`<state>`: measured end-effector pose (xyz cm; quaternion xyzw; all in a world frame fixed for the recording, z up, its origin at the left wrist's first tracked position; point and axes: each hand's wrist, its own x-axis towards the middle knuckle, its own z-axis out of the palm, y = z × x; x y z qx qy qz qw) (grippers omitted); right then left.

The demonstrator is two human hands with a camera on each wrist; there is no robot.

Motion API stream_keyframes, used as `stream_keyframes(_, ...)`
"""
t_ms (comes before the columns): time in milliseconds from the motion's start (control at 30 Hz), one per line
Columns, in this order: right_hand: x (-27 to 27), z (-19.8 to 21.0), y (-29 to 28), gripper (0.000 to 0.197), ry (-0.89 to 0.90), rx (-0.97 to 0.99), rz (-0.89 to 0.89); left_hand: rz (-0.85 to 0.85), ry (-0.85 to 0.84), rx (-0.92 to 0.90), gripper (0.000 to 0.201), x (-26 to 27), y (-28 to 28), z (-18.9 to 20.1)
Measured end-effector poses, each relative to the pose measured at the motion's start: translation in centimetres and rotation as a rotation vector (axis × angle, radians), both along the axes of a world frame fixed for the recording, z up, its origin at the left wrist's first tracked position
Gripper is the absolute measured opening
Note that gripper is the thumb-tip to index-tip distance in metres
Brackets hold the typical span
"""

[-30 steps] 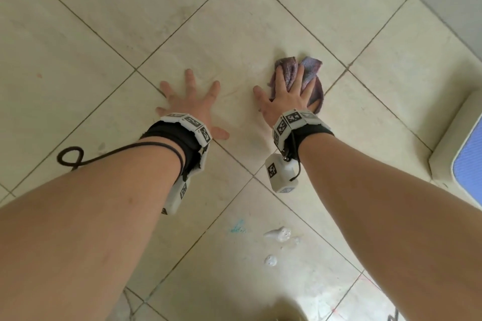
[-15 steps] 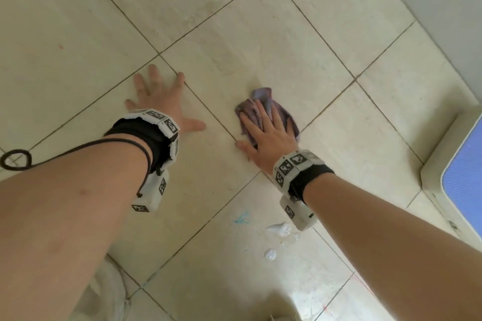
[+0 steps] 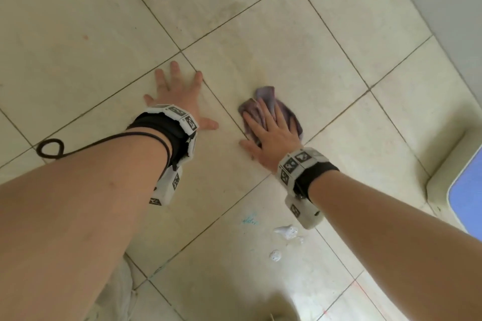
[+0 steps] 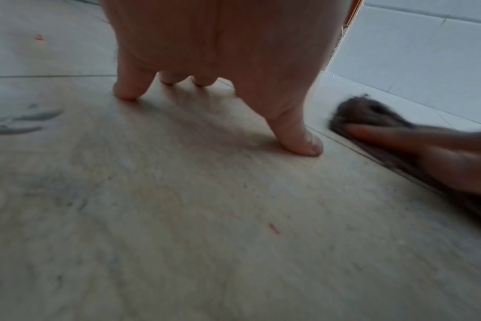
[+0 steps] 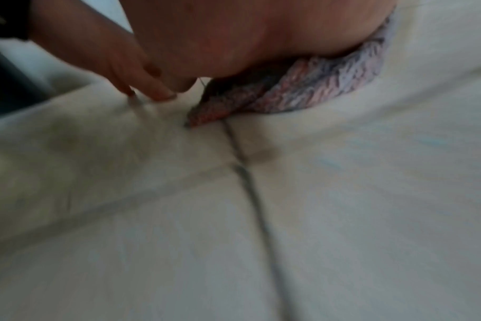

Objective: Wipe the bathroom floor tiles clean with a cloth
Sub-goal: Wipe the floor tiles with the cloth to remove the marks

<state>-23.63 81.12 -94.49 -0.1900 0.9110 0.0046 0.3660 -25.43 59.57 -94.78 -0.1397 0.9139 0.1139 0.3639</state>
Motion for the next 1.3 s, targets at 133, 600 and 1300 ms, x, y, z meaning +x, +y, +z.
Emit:
stream_keyframes(133,-2.4,0.5,4.3,0.067,0.017,0.072,-0.183,0.007,-0.007,-0.003,0.122,0.0,0.2,0.1)
stream_keyframes(600,-5.5,-1.3,-2.2,0.067,0.127,-0.068,-0.152,-0.039,-0.041,-0.065,0.125,-1.1,0.6,-0.6)
stream_keyframes(1300,0.1,-0.8,0.0,0.065,0.098,-0.074,-0.463,-0.250,0.078,-0.008,0.114,-3.5,3.4,-0.2)
